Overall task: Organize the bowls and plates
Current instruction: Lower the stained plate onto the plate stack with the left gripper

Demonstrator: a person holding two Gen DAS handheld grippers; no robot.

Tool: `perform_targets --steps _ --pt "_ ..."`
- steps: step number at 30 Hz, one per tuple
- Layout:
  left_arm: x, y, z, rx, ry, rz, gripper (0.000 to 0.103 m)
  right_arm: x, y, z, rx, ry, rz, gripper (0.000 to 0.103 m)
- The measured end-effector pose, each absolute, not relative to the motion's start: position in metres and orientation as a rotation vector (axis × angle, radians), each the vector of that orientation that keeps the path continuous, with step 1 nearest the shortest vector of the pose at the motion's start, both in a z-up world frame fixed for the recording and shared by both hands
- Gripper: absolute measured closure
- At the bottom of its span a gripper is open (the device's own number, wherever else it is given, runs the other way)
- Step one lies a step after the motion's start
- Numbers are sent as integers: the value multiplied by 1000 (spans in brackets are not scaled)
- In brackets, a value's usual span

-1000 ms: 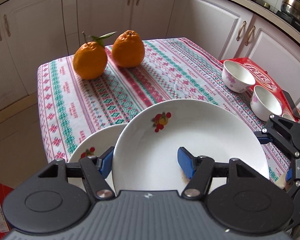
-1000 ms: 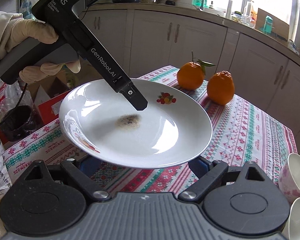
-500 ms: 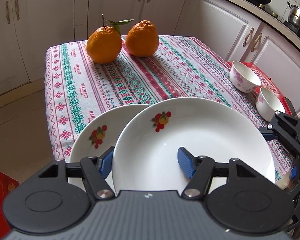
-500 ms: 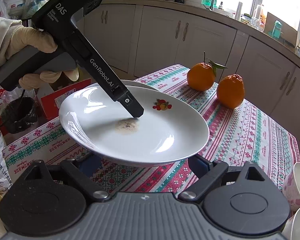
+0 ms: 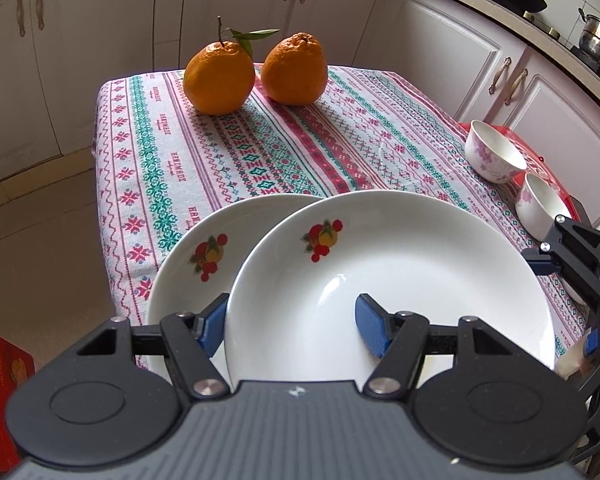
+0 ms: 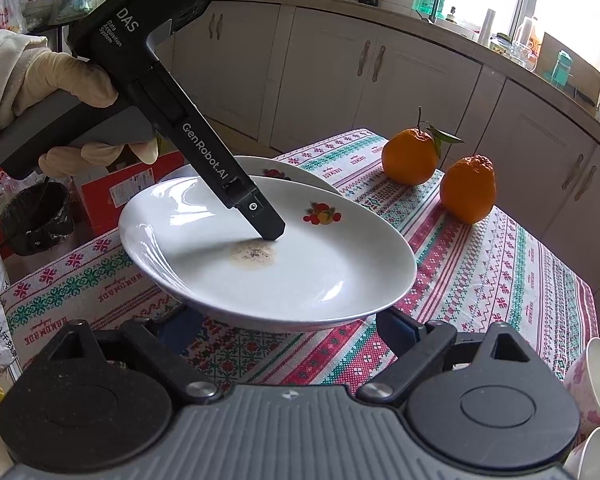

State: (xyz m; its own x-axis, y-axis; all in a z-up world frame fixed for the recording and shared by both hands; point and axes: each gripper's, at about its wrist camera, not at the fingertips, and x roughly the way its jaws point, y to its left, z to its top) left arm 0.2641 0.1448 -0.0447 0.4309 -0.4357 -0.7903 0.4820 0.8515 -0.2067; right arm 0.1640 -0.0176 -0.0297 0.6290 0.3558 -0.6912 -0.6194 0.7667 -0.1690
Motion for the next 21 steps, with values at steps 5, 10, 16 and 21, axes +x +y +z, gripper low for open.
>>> perform_targets --steps 5,10,16,21 --pt "263 147 -46 54 971 -569 38 164 -15 -30 -426 688 579 7" --pt "262 149 -47 48 972 -567 37 163 -13 -31 -438 686 576 7" --pt "262 151 -48 47 973 -567 37 162 -11 -32 -450 684 576 7" --pt "262 152 -50 50 976 -569 37 163 -10 -32 -457 685 578 7"
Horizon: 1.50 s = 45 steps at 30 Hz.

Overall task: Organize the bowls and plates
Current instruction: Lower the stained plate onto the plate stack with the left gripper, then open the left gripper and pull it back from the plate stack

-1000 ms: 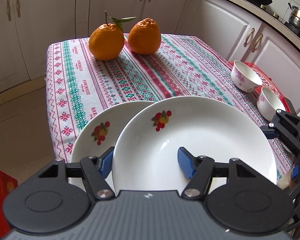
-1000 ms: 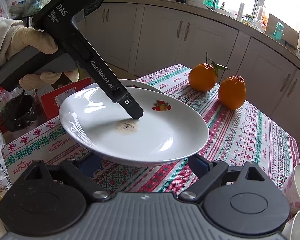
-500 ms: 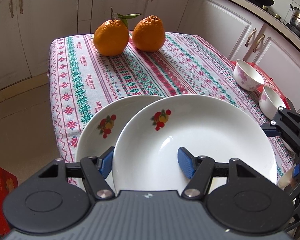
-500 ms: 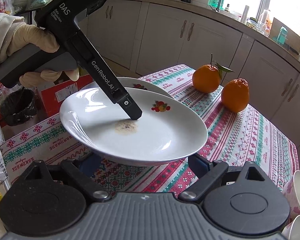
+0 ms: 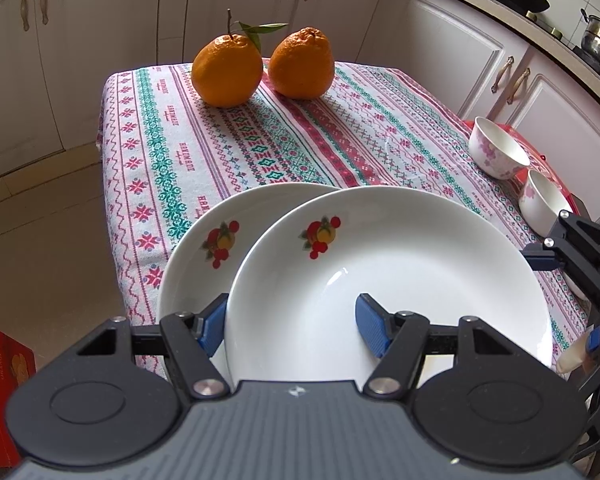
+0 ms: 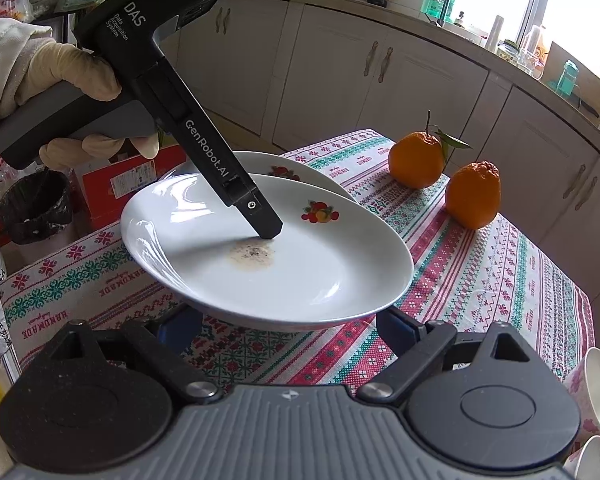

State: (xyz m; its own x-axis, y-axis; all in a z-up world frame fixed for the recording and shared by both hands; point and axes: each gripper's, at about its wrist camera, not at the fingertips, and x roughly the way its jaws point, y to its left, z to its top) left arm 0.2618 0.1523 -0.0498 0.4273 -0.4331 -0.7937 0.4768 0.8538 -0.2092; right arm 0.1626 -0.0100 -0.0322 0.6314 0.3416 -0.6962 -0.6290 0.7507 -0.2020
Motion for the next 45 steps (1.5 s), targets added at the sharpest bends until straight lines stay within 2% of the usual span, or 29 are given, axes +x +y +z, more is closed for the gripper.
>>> perform_targets --steps 21,31,35,42,45 --pt "259 157 -40 75 942 -575 36 163 -7 -34 -469 686 579 7" --pt "259 158 -37 83 927 -567 32 167 -4 -36 -465 697 584 6" --pt "261 159 -35 91 914 -549 27 171 -2 -38 -453 713 602 5" --pt "263 163 -34 88 907 -543 26 170 -5 -38 -458 707 591 4" --pt "262 162 -35 94 903 -542 25 170 -11 -36 -443 708 583 0"
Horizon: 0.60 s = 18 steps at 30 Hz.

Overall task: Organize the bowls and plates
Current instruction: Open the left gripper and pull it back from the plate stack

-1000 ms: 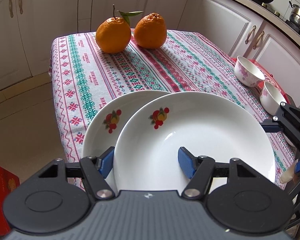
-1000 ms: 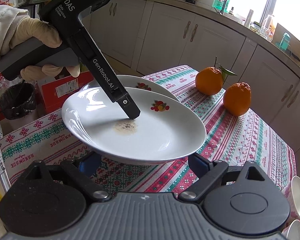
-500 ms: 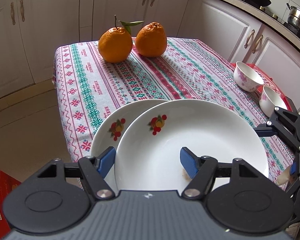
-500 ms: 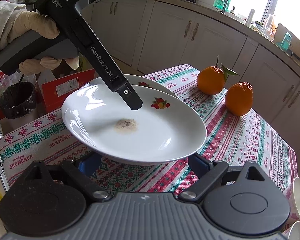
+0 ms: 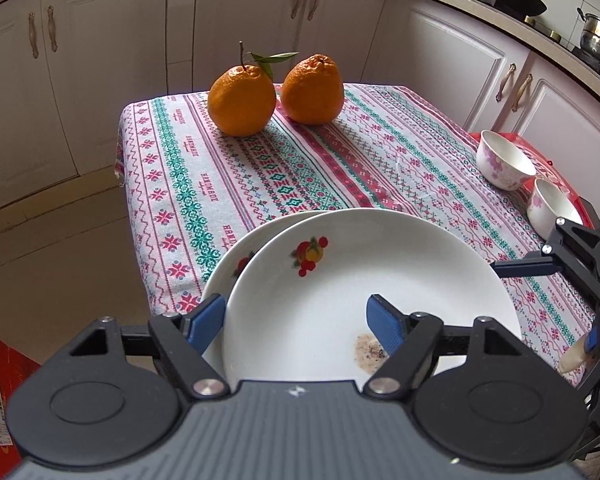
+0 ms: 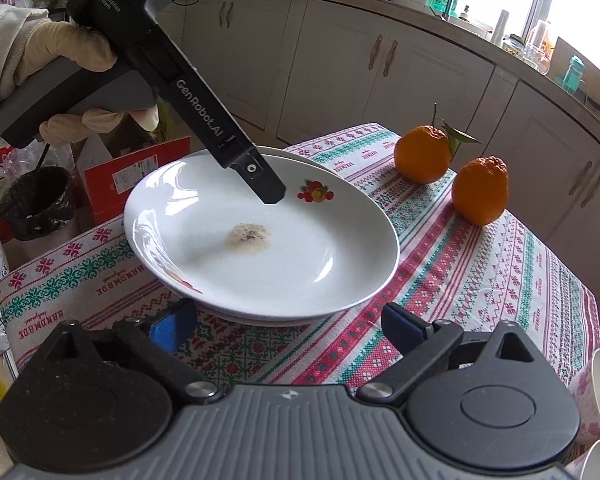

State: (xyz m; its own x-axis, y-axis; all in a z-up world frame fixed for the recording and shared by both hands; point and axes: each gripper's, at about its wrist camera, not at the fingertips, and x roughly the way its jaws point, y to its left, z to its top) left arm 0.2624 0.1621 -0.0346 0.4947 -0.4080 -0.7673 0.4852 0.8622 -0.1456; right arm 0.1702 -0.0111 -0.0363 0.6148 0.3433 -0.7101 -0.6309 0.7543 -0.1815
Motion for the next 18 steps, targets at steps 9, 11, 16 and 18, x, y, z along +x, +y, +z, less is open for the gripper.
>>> perform_targets --steps 9,11,16,18 --pt "260 159 -32 120 882 -524 21 166 -24 -31 -417 705 559 0" --pt "260 159 -32 128 877 -518 20 164 -26 -30 -410 703 556 0" --pt "258 160 -28 142 854 -506 17 160 -31 -29 -403 701 549 0" --pt "256 158 -27 147 850 -497 17 159 -33 -29 -398 699 545 0"
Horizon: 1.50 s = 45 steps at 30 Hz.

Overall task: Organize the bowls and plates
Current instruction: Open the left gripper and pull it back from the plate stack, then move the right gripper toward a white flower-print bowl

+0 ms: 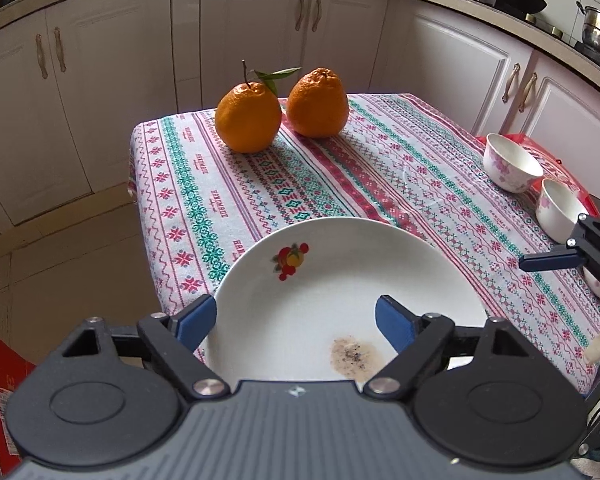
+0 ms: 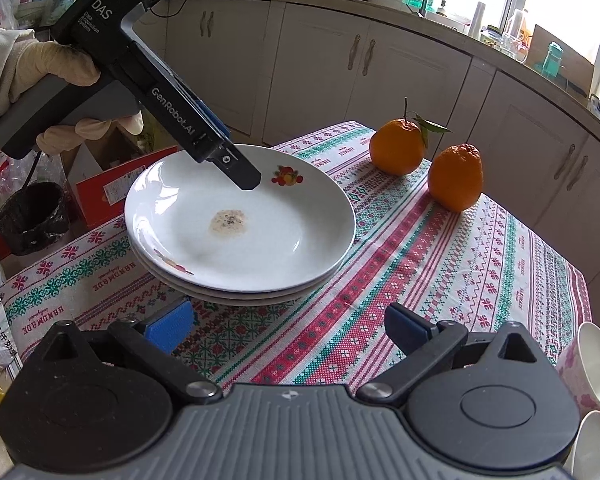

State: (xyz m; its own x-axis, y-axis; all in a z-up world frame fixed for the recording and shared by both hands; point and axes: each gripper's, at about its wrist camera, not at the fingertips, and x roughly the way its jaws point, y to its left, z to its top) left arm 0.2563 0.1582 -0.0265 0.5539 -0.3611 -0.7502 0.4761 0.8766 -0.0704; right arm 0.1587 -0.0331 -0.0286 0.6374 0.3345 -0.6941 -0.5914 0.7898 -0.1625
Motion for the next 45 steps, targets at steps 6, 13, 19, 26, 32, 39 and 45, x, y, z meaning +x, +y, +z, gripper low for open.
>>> perform_targets --steps 6,13,19,26,32,39,45 --pt "241 149 -16 173 797 -486 16 155 -44 -22 -362 688 514 0" --pt "201 120 -1 247 674 -474 11 143 -65 -6 -321 641 464 0" --pt "159 91 1 224 572 -470 8 124 -95 10 -292 594 394 0" --pt "113 43 -9 215 484 -456 5 99 -148 14 -218 582 278 0" --pt "95 -3 -21 189 488 -529 4 76 -200 12 -154 588 161 0" --pt "84 -60 -33 250 482 -665 4 54 -252 3 -102 605 42 0" --pt "75 -105 -48 317 484 -798 4 45 -286 -7 -38 645 -6 0"
